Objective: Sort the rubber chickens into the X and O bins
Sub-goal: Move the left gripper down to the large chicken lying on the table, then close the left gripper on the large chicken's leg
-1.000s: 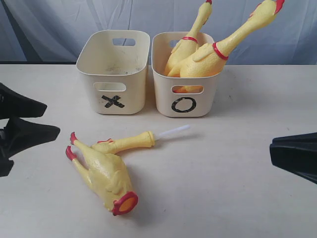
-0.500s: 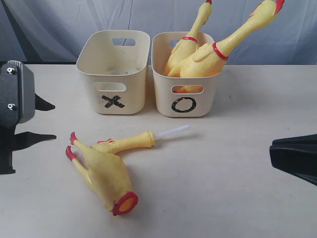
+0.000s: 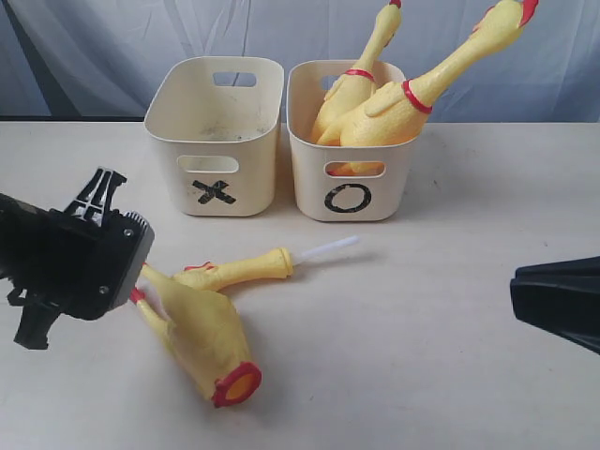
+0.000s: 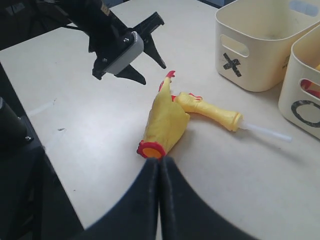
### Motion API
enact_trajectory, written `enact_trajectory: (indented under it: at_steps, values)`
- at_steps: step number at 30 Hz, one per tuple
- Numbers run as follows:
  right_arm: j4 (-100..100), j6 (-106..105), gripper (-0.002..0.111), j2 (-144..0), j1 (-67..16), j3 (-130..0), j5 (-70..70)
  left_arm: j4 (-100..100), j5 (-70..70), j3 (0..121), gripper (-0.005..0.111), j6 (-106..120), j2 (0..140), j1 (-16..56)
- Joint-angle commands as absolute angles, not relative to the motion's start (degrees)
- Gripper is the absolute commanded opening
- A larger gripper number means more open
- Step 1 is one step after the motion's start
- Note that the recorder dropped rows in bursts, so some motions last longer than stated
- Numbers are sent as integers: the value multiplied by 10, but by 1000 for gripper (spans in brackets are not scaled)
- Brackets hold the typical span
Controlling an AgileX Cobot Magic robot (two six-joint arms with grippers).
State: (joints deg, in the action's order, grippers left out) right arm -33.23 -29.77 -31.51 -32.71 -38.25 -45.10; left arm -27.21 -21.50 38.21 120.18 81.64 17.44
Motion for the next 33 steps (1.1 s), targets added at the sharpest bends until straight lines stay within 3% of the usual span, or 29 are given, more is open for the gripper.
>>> enact_trajectory:
  at_steps: [1, 22, 25, 33]
  values:
    - [-335, -299, 0, -312, -326, -380, -452, -273, -187, 386, 54, 1219, 842, 193]
    - [-335, -299, 0, -312, -326, -380, -452, -261, -85, 390, 52, 1219, 940, 224]
    - [-335, -299, 0, -312, -326, -380, -454, -261, -62, 390, 46, 1219, 949, 241]
    - [-336, -299, 0, -312, -326, -380, -455, -252, -44, 390, 6, 1219, 950, 246]
